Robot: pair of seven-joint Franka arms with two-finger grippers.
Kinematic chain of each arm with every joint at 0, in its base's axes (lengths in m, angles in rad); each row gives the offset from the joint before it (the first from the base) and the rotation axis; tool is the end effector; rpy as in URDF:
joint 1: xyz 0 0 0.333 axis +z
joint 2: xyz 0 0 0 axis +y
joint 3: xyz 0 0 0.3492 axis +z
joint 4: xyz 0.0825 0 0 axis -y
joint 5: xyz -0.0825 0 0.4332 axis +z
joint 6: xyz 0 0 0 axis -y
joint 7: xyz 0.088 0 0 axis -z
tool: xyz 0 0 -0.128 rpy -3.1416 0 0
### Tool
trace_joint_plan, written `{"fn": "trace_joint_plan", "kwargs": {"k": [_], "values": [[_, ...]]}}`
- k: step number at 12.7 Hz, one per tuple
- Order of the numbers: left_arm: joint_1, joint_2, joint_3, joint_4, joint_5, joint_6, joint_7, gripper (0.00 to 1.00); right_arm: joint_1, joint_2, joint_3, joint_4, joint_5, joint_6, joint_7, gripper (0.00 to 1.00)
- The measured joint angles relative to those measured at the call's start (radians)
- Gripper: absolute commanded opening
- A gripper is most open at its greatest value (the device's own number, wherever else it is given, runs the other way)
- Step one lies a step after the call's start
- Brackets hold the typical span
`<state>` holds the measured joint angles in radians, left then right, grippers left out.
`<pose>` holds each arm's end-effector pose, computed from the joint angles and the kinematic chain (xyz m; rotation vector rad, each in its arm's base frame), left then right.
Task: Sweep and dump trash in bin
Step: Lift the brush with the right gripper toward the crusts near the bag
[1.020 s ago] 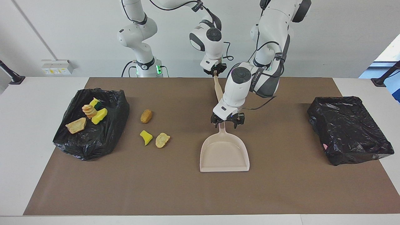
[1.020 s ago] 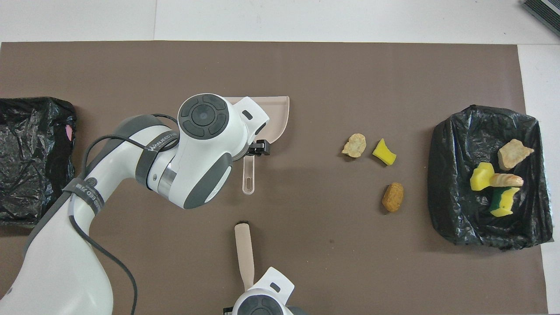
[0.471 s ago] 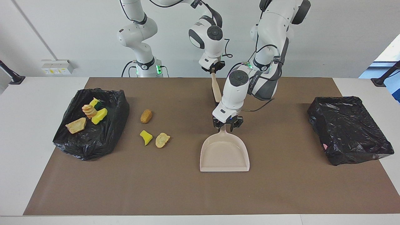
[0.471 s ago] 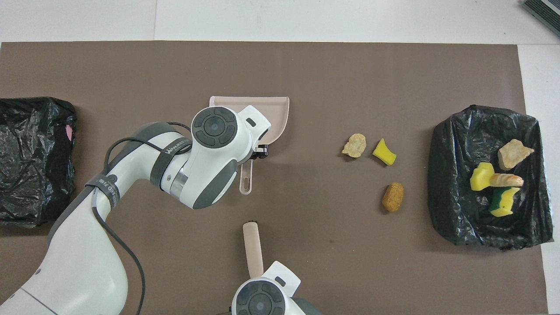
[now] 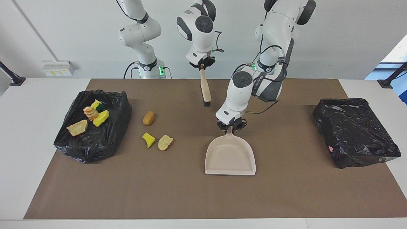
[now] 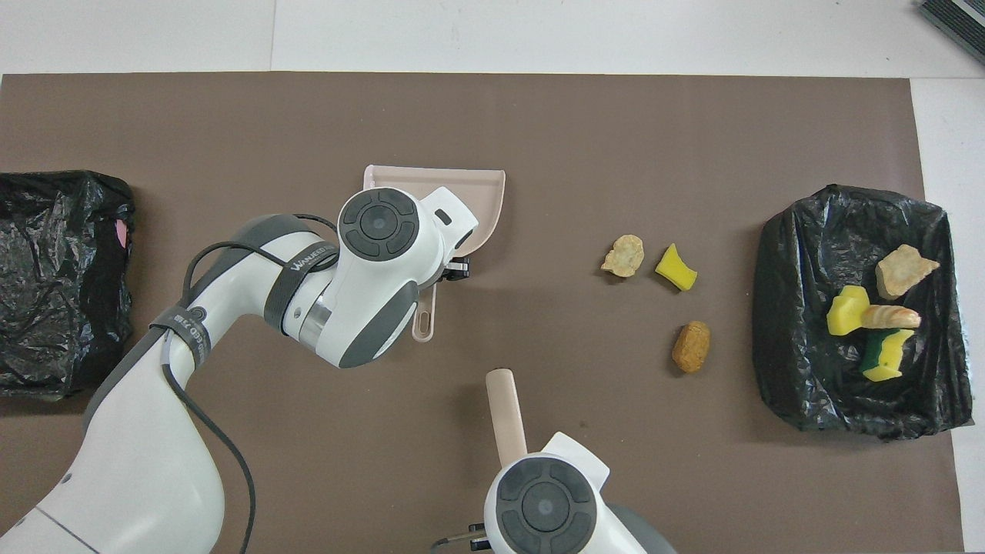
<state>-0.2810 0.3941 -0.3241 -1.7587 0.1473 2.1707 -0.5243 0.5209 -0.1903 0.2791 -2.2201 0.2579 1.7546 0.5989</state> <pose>0.5966 -0.3814 0.3407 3.1127 -0.2120 0.0553 0.3211 0.3743 0.4246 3.0629 0.1619 -0.5225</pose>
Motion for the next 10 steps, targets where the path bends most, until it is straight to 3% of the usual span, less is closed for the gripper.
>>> {"fn": "trace_joint_plan", "kwargs": {"k": [5,10], "values": [[0.025,-0.066,0.012,0.019,0.006,-0.130,0.273,0.06,-0.064,-0.044,-0.001,0.010,-0.151,-0.114,-0.008,0.00],[0.055,-0.071,0.016,0.021,0.019,-0.144,0.648,0.01,-0.230,-0.038,-0.003,0.044,-0.395,-0.167,-0.135,0.00]]}}
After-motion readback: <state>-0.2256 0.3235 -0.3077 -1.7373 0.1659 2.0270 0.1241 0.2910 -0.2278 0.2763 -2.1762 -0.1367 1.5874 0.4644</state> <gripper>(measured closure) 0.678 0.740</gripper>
